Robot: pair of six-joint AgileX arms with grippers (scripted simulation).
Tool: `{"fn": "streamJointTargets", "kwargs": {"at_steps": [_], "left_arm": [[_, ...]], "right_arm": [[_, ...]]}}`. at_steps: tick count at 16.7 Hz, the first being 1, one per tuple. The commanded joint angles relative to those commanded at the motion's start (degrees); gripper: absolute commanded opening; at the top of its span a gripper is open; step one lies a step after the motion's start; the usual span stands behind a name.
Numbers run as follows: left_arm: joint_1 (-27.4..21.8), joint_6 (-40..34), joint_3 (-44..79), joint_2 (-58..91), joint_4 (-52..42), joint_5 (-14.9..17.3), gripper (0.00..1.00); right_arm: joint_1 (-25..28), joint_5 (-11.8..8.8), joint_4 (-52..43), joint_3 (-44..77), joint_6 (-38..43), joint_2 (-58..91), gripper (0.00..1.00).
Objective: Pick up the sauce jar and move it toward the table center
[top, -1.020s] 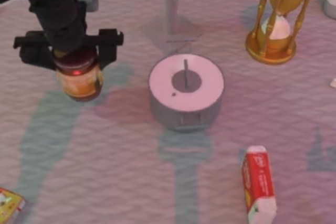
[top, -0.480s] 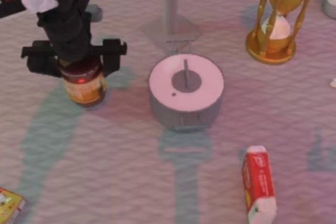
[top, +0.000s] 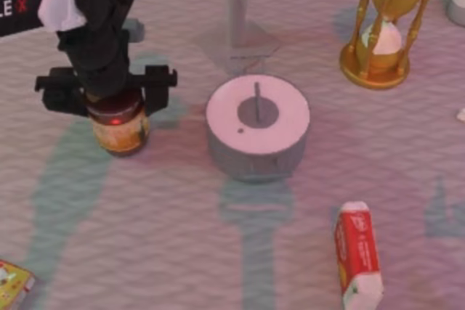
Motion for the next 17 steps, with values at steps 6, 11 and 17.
{"fn": "streamJointTargets", "kwargs": {"at_steps": [6,11,17], "left_arm": [[0.0,0.0,0.0,0.0,0.0,0.0,0.6],[0.0,0.0,0.0,0.0,0.0,0.0,0.98],[0.0,0.0,0.0,0.0,0.0,0.0,1.0]], "right_arm": [[0.0,0.0,0.0,0.0,0.0,0.0,1.0],[0.0,0.0,0.0,0.0,0.0,0.0,1.0],[0.0,0.0,0.0,0.0,0.0,0.0,1.0]]}}
